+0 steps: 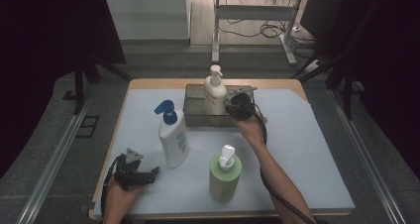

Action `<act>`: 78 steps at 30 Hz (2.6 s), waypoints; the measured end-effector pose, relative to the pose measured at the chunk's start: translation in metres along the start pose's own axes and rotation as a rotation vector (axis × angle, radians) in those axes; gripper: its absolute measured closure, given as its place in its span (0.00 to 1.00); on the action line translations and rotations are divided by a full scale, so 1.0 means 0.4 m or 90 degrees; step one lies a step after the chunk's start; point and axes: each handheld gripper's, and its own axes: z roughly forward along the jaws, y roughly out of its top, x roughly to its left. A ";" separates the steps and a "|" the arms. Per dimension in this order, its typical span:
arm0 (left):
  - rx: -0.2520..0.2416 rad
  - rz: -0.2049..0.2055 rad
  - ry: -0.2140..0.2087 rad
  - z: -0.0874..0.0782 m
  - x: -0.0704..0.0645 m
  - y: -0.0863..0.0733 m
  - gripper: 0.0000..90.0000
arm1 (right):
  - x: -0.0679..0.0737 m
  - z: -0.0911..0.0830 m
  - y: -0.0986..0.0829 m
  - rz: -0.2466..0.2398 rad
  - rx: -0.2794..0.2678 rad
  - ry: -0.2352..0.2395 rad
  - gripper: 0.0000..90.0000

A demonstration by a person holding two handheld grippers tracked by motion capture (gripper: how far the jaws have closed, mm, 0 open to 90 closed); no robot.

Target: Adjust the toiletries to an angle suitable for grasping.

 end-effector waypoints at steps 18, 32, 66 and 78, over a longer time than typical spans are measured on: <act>0.000 0.000 0.000 0.000 0.000 0.000 0.13 | 0.029 0.031 0.027 0.008 -0.003 0.022 0.99; 0.000 0.000 0.000 0.000 0.000 0.000 0.13 | 0.054 0.051 0.039 0.002 0.003 0.034 0.99; 0.000 0.000 0.000 0.000 0.000 0.000 0.13 | 0.060 0.090 0.073 0.017 0.019 0.028 1.00; 0.000 0.000 0.000 0.000 0.000 0.000 0.13 | 0.081 0.099 0.078 0.002 0.022 0.041 1.00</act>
